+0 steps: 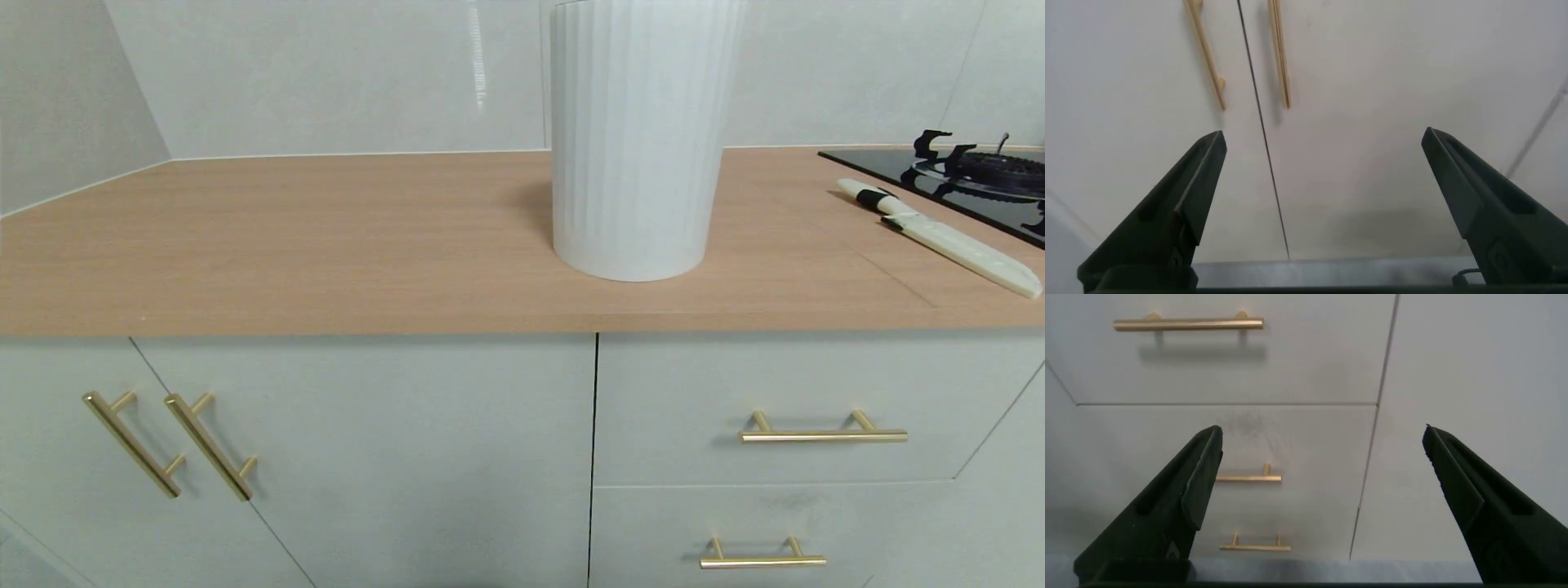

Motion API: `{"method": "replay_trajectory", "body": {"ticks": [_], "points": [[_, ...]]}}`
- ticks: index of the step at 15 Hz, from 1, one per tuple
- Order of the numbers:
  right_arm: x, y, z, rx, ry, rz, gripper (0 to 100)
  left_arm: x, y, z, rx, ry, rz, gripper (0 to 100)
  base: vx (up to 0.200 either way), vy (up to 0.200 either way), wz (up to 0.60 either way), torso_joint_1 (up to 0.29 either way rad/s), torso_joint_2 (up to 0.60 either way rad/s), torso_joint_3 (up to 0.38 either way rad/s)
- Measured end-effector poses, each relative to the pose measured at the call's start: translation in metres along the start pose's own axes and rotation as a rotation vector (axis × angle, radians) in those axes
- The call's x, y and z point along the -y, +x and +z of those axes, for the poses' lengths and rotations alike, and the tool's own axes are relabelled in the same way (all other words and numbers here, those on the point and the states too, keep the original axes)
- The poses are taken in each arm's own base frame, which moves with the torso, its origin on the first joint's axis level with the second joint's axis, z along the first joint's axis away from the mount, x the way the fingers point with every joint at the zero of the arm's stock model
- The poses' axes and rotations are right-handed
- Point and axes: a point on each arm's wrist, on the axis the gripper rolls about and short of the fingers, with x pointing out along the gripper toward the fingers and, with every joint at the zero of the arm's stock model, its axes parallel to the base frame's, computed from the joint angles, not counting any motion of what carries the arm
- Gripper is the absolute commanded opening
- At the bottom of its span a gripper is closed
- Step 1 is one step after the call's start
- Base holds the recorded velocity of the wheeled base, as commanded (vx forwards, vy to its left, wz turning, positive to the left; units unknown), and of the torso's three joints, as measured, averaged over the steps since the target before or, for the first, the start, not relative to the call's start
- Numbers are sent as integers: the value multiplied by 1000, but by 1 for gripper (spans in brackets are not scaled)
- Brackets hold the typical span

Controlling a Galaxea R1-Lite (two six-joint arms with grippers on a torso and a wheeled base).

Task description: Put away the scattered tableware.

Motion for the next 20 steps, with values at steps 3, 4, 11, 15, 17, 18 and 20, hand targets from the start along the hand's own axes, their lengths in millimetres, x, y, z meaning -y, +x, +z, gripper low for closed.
{"method": "replay_trajectory", "body": {"ticks": [3, 4, 11, 15, 17, 18, 20], "points": [[0, 0, 0, 0, 0, 0, 100, 0, 0, 0, 0, 0, 0, 100, 0, 0, 0, 0, 0, 0], [0, 0, 0, 0, 0, 0, 100, 0, 0, 0, 0, 0, -1, 100, 0, 0, 0, 0, 0, 0], [0, 0, 0, 0, 1, 0, 100, 0, 0, 0, -2, 0, 0, 100, 0, 0, 0, 21, -222, -229], [0, 0, 0, 0, 1, 0, 100, 0, 0, 0, 2, -12, 0, 100, 0, 0, 0, 100, -498, -342], [0, 0, 0, 0, 1, 0, 100, 0, 0, 0, 2, -13, 0, 100, 0, 0, 0, 134, -469, -327], [0, 0, 0, 0, 1, 0, 100, 0, 0, 0, 2, -14, 0, 100, 0, 0, 0, 134, -471, -325], [0, 0, 0, 0, 1, 0, 100, 0, 0, 0, 2, -14, 0, 100, 0, 0, 0, 154, -471, -315]]}}
